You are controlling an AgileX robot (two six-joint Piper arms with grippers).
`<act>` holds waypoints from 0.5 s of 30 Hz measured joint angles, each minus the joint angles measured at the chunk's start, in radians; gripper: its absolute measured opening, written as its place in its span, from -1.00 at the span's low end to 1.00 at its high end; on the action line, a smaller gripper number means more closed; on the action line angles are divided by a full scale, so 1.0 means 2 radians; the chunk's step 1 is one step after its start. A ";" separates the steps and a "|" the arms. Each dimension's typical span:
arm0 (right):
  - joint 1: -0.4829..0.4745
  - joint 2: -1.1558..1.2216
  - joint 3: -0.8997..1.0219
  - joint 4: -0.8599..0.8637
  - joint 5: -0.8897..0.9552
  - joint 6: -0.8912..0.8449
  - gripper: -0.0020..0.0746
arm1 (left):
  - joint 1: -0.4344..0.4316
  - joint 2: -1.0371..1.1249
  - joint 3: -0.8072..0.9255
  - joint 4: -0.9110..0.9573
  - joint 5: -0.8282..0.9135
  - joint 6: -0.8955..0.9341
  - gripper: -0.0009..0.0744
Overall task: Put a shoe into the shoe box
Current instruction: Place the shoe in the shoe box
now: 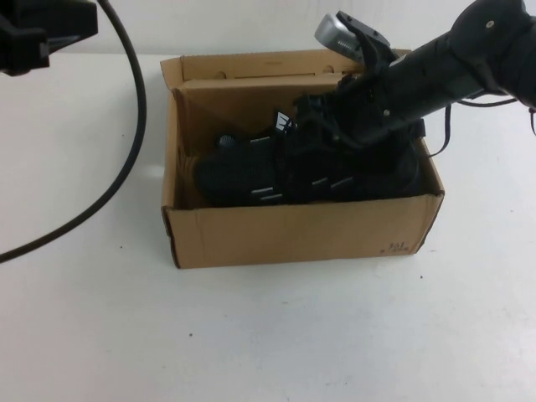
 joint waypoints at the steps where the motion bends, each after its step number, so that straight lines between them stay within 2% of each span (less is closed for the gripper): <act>1: 0.000 0.003 0.000 -0.002 0.003 0.001 -0.95 | 0.000 0.000 0.000 0.000 0.000 0.000 -0.98; 7: -0.001 0.034 -0.001 -0.001 0.037 0.003 -0.95 | 0.000 0.000 0.000 0.000 0.000 -0.004 -0.98; 15: -0.001 0.061 -0.001 0.011 0.022 0.004 -0.95 | 0.000 0.000 0.000 0.000 -0.002 -0.004 -0.98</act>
